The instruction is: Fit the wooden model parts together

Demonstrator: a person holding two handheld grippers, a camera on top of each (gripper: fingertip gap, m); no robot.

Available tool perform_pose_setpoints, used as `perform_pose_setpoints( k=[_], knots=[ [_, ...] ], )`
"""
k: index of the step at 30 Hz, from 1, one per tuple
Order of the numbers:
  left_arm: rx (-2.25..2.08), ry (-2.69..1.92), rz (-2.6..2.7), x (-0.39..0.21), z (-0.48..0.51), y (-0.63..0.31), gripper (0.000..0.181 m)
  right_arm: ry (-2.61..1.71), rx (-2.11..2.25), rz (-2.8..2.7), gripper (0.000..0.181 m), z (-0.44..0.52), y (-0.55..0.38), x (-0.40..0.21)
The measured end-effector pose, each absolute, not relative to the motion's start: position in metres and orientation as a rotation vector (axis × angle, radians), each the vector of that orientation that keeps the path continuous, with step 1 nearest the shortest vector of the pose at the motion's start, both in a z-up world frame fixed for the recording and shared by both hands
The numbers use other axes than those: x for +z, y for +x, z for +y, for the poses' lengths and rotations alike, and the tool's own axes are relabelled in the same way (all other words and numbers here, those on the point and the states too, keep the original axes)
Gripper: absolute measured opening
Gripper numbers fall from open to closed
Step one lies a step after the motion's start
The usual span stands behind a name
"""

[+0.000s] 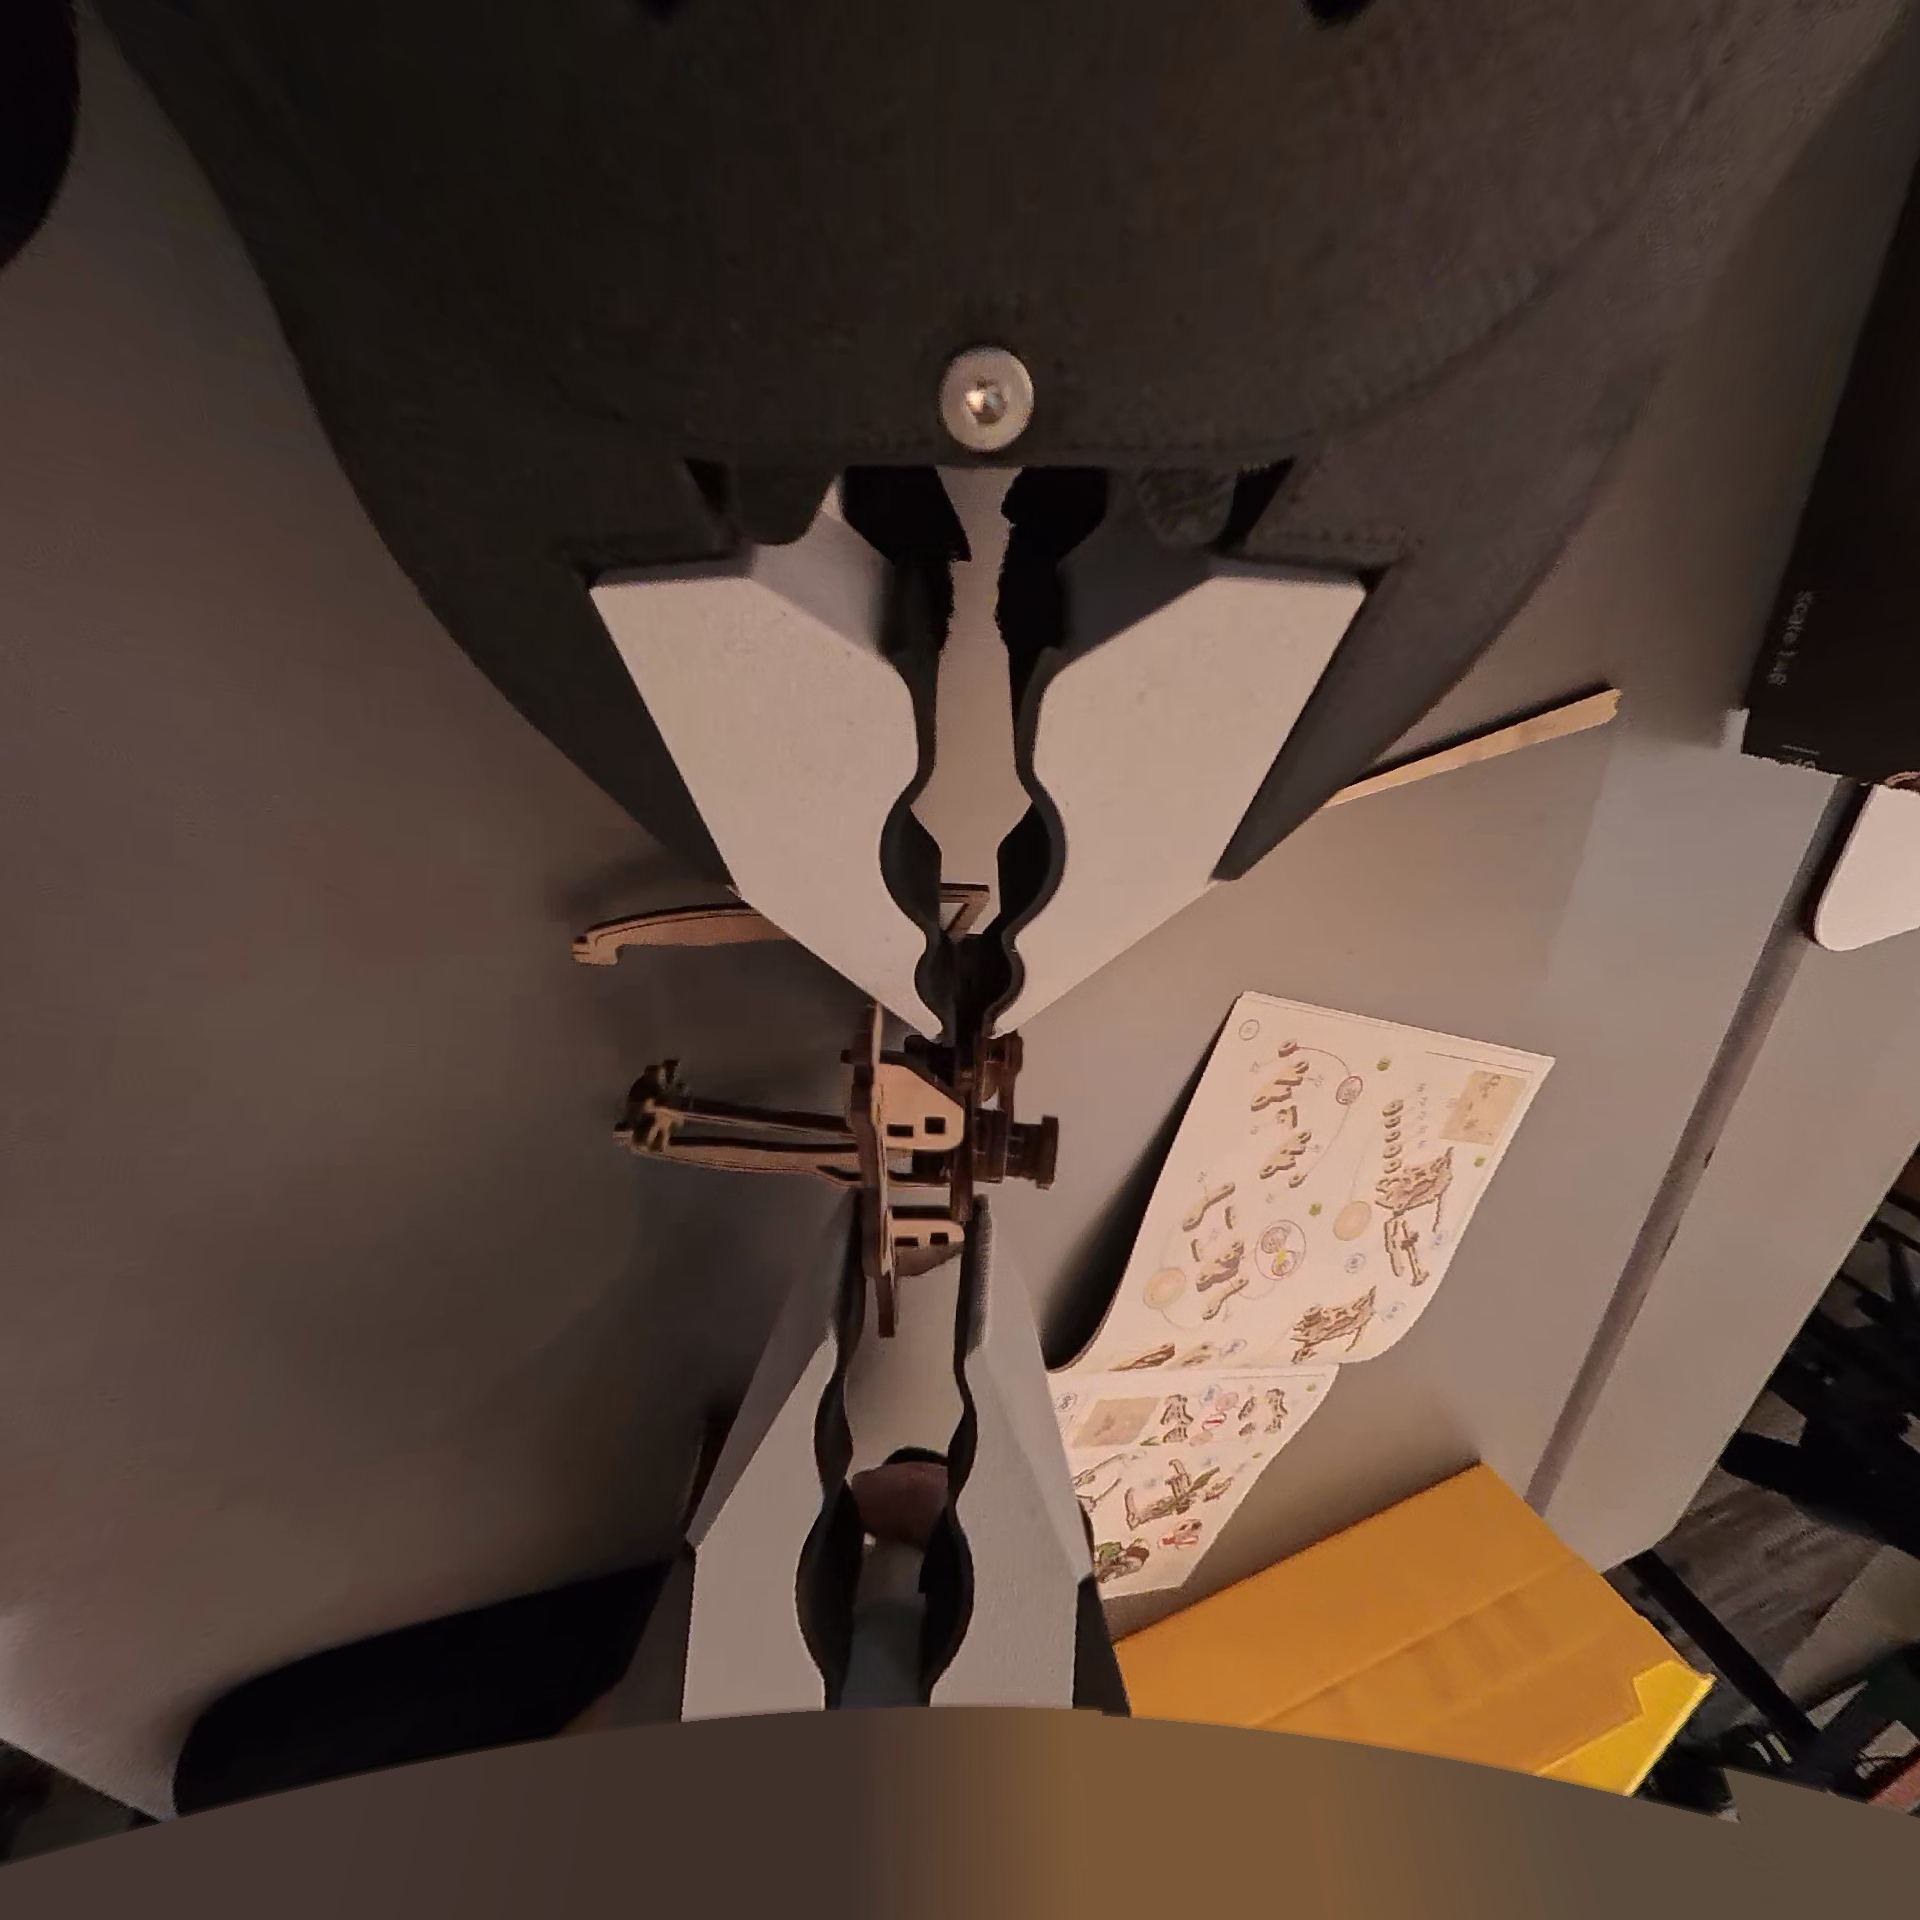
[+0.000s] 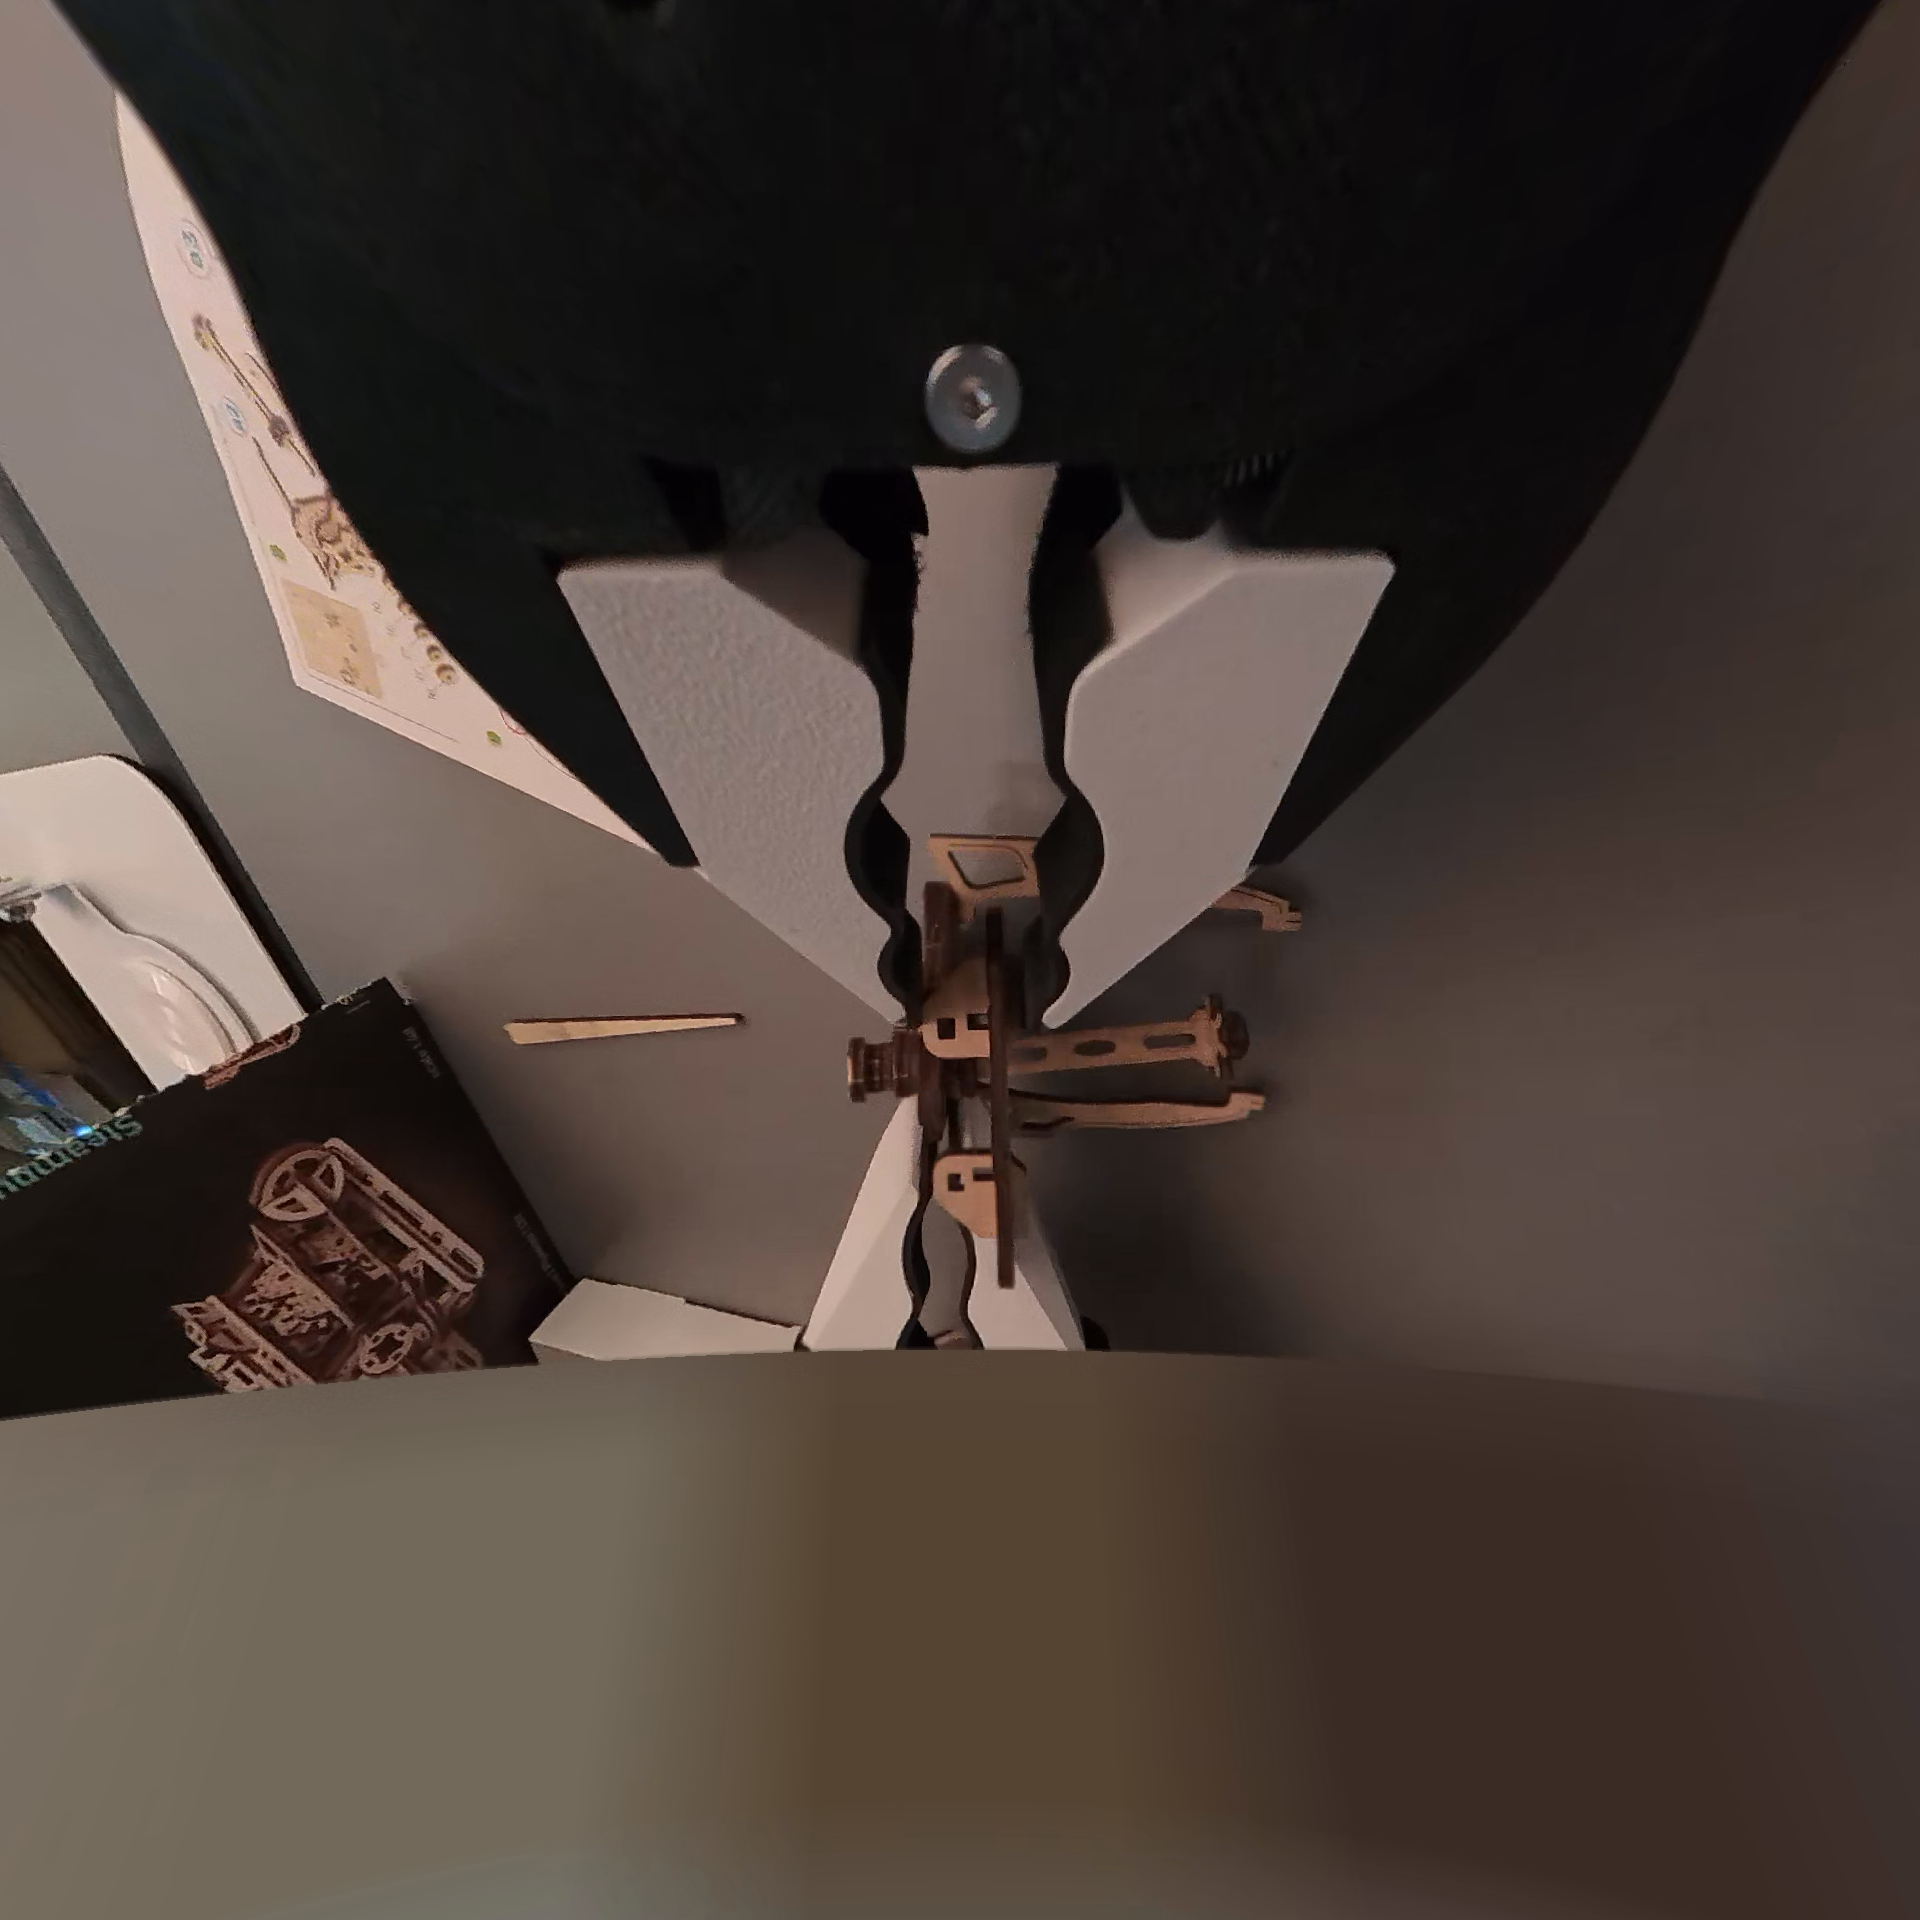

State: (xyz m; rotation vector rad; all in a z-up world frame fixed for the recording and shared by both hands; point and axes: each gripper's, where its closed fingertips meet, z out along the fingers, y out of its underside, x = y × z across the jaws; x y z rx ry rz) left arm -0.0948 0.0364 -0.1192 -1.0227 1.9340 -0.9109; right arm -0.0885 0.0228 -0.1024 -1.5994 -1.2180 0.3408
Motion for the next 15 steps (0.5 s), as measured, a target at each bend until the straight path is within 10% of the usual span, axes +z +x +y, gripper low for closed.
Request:
perform_pose_setpoints(
  k=[15],
  knots=[
    [-0.842, -0.937, 1.888, -0.1187, 0.0334, -0.0899, 0.000, -1.613, 0.233, -1.296, 0.016, 0.0250, -0.0829, -0.1108]
  ],
)
